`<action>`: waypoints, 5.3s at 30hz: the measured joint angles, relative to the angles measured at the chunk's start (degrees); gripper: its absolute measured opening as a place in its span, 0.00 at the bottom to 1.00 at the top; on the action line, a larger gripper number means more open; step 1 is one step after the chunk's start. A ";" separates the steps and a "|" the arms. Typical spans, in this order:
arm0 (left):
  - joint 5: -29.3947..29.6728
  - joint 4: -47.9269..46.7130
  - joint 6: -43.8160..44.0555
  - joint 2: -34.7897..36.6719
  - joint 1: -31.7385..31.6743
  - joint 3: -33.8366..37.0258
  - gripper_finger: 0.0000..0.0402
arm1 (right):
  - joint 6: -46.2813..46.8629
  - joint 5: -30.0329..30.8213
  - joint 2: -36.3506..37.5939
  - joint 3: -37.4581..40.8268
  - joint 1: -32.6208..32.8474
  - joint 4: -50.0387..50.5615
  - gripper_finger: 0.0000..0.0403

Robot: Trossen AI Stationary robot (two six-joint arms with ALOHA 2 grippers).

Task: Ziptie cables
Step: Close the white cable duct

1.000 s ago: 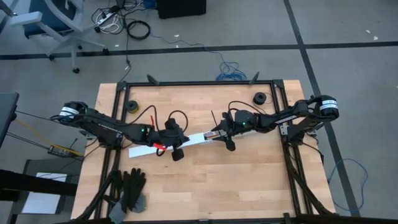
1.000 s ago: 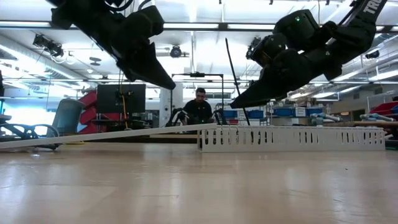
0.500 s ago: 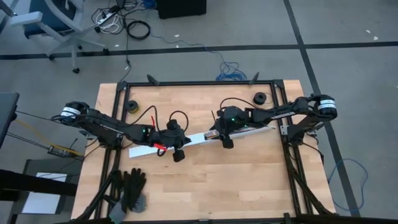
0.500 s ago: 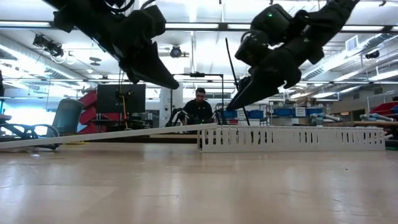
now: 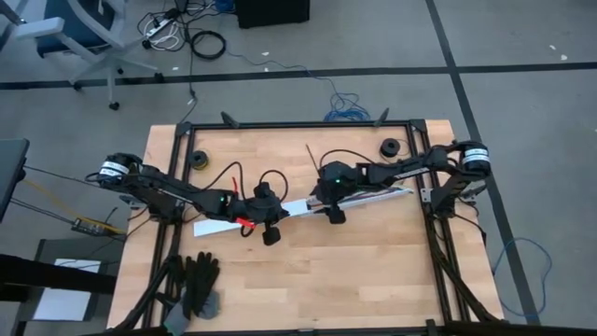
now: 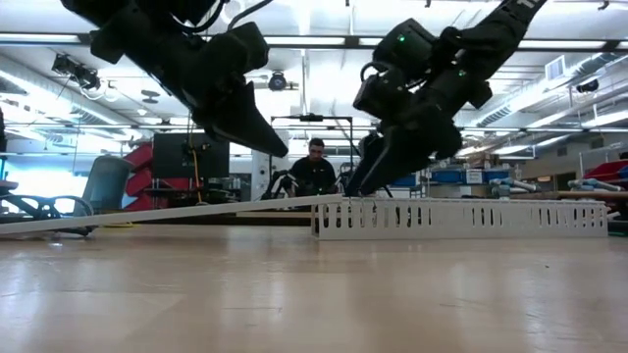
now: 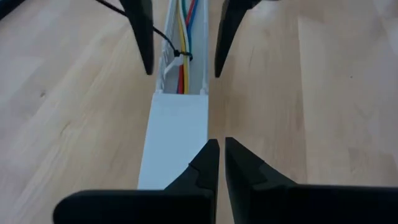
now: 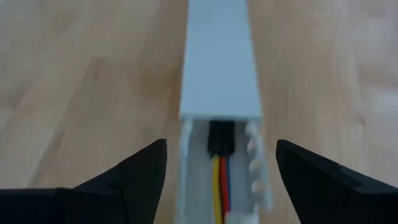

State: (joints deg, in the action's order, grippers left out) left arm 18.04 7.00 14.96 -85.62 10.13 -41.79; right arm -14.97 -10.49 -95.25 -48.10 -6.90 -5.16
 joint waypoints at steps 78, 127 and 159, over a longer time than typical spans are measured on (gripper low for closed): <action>-3.33 8.35 -1.44 -8.52 -4.57 -0.07 0.00 | -1.17 0.32 -2.75 -1.39 0.35 1.06 0.47; -9.77 9.89 -4.17 -13.09 -7.63 -3.47 0.00 | 0.18 0.35 -2.81 -1.35 0.38 0.24 0.64; -9.73 9.87 -4.02 -13.06 -7.63 -3.47 0.00 | 0.15 0.32 0.72 -1.43 -0.49 7.48 0.67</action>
State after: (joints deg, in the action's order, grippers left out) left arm 8.32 16.87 10.94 -98.68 2.50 -45.25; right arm -14.82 -10.17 -94.53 -49.54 -7.39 2.32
